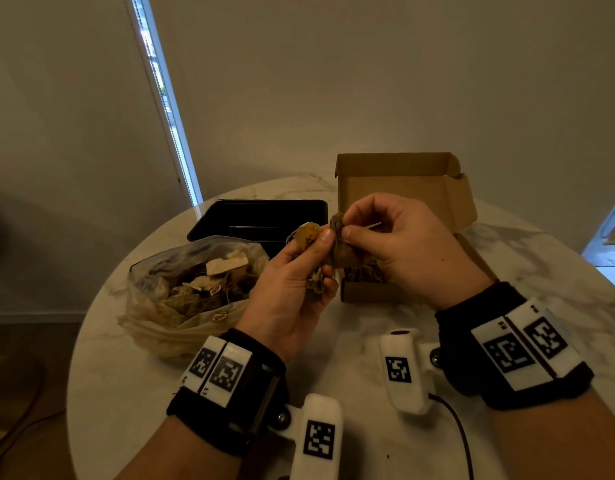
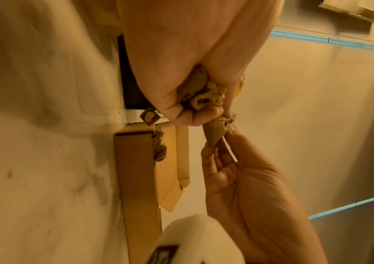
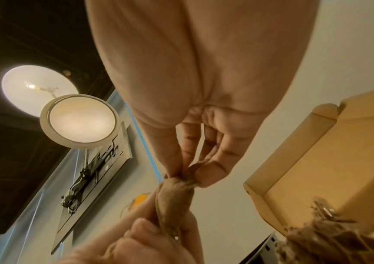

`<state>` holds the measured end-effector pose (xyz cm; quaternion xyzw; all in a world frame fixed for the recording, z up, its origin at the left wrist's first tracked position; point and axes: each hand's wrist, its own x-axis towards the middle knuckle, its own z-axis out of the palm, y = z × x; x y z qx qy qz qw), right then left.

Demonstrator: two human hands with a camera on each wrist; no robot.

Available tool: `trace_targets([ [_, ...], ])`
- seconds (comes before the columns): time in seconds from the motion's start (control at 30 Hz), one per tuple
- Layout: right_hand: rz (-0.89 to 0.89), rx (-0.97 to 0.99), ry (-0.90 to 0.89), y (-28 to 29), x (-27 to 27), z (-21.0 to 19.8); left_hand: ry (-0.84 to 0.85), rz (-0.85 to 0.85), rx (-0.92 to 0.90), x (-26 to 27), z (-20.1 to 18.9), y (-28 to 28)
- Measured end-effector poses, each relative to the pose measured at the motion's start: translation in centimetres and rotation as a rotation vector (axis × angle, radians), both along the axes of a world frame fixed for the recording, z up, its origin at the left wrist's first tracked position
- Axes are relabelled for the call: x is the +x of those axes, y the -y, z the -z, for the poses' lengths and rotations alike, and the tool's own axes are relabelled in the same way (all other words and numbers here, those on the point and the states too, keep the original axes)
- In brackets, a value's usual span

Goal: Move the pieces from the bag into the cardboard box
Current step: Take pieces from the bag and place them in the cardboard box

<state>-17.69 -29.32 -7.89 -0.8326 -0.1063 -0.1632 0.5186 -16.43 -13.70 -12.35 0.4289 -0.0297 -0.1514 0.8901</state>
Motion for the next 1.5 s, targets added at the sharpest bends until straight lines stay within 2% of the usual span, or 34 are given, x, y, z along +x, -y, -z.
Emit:
trace_targets([
  [0.2,-0.015,-0.08,-0.039,-0.7,-0.8,-0.1,-0.01,-0.039,-0.012,0.0,-0.1,-0.2],
  [0.4,0.044,-0.236,0.042,-0.6,-0.1,0.2,0.044,-0.08,0.05,-0.2,-0.2,-0.1],
  [0.57,0.05,-0.227,0.046,-0.6,-0.2,0.3,0.1,-0.13,0.101,-0.4,-0.2,0.1],
  [0.73,0.077,-0.178,0.036,-0.4,-0.3,0.2,0.083,-0.15,0.111,-0.4,-0.4,0.3],
  [0.87,0.146,-0.12,0.063,0.1,-0.2,-0.1,0.062,-0.091,0.134,-0.6,-0.3,0.4],
  [1.03,0.177,-0.069,0.058,0.5,0.0,-0.1,0.114,0.049,0.176,-1.2,-0.4,0.7],
  [1.17,0.145,-0.091,-0.065,0.6,0.1,0.1,0.169,0.005,0.121,-1.2,-0.5,0.6],
  [1.3,0.092,-0.21,-0.221,0.7,-0.2,0.2,0.171,-0.053,0.023,-1.1,-0.9,0.3],
  [1.4,0.116,-0.212,-0.201,0.9,-0.2,0.1,0.17,-0.088,-0.007,-1.2,-1.1,0.3],
  [1.5,0.113,-0.128,-0.105,1.0,0.0,0.1,0.119,-0.139,-0.052,-0.8,-0.8,0.1],
])
